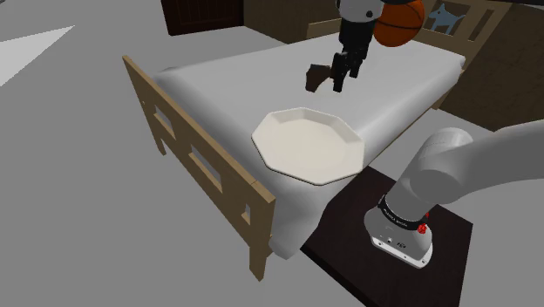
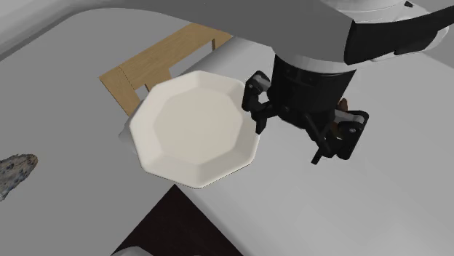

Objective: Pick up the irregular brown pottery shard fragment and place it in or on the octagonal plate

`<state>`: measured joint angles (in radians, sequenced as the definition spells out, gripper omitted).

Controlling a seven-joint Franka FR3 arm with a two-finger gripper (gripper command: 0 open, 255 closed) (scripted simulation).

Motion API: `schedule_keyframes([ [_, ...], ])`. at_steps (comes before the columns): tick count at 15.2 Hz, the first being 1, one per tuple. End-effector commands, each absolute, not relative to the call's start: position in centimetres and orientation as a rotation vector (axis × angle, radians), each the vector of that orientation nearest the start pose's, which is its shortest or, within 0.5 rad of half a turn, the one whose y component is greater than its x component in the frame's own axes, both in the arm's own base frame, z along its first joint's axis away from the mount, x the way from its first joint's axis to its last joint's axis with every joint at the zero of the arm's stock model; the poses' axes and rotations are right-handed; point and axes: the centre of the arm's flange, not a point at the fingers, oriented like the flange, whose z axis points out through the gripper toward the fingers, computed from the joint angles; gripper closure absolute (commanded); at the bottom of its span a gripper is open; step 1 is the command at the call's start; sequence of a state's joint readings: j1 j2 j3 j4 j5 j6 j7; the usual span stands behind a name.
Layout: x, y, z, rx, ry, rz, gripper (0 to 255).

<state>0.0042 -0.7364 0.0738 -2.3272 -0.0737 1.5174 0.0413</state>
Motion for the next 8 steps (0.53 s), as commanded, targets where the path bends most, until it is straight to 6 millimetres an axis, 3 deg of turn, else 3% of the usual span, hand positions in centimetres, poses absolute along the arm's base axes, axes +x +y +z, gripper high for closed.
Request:
schedule_keyframes([
  [1,31.4,2.3,58.4,-3.266,-0.024,0.112,0],
  [8,38.4,-1.5,59.4,-3.217,-0.53,-0.009,0],
])
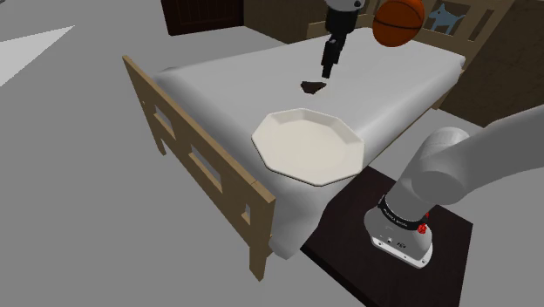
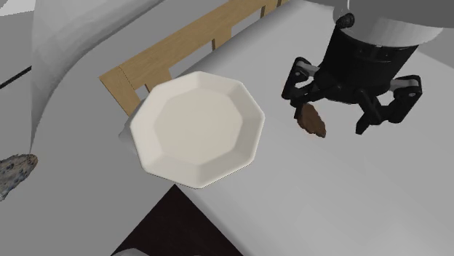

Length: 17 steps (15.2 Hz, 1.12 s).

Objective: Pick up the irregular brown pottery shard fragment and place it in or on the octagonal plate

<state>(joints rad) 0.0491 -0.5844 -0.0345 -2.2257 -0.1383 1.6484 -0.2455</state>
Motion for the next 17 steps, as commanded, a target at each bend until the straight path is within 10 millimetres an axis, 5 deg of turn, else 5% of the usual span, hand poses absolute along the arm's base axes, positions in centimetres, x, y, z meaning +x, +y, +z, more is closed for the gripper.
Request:
schedule_keyframes([
  [1,39.5,-1.8,59.6,-3.203,-0.601,-0.026,0],
  [3,41.6,-2.4,59.9,-3.171,-0.739,-0.06,0],
  [11,41.8,-2.8,55.9,-3.171,-0.739,-0.06,0],
  [17,41.8,-2.8,55.9,-3.171,-0.739,-0.06,0],
])
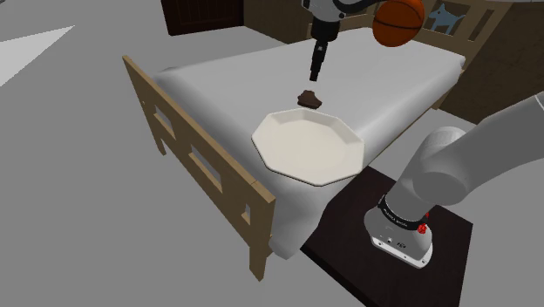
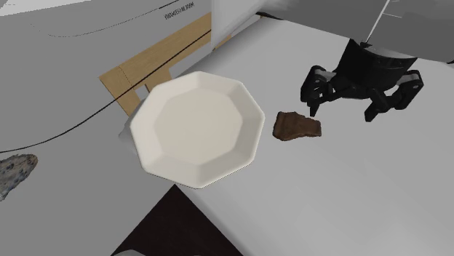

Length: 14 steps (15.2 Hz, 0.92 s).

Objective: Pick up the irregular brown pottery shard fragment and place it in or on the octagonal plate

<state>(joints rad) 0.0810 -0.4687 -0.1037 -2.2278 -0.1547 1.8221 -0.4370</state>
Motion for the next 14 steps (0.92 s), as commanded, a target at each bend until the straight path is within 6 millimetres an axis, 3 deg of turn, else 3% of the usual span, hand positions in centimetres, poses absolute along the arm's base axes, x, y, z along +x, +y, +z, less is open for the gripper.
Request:
schedule_keyframes([
  [1,41.8,-2.8,55.9,-3.171,-0.739,-0.06,0],
  [2,41.8,-2.8,55.9,-3.171,-0.739,-0.06,0],
  [3,41.8,-2.8,55.9,-3.171,-0.739,-0.06,255],
  [12,41.8,-2.8,55.9,-3.171,-0.739,-0.06,255],
  [13,41.8,-2.8,55.9,-3.171,-0.739,-0.06,0],
  [14,41.5,-1.7,55.6,-3.2,-0.607,-0.015,0],
])
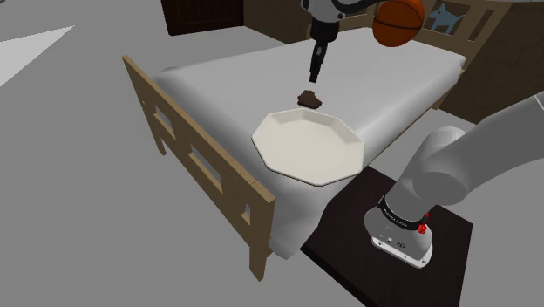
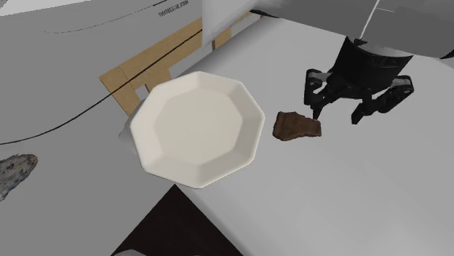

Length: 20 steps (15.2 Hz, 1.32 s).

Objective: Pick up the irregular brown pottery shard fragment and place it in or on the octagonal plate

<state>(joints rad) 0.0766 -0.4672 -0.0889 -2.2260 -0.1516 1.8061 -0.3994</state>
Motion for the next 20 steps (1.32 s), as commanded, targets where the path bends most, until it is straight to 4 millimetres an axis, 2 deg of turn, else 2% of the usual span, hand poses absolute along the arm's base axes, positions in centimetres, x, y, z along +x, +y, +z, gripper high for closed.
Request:
schedule_keyframes([
  [1,41.3,-0.6,55.2,-3.223,-0.473,0.03,0],
  [5,41.2,4.0,53.7,-3.249,0.067,0.21,0],
  [6,41.2,4.1,53.6,-3.247,0.09,0.217,0],
  [13,40.7,3.7,49.7,-3.247,0.09,0.217,0],
  [20,40.7,3.7,49.7,-3.247,0.09,0.217,0],
])
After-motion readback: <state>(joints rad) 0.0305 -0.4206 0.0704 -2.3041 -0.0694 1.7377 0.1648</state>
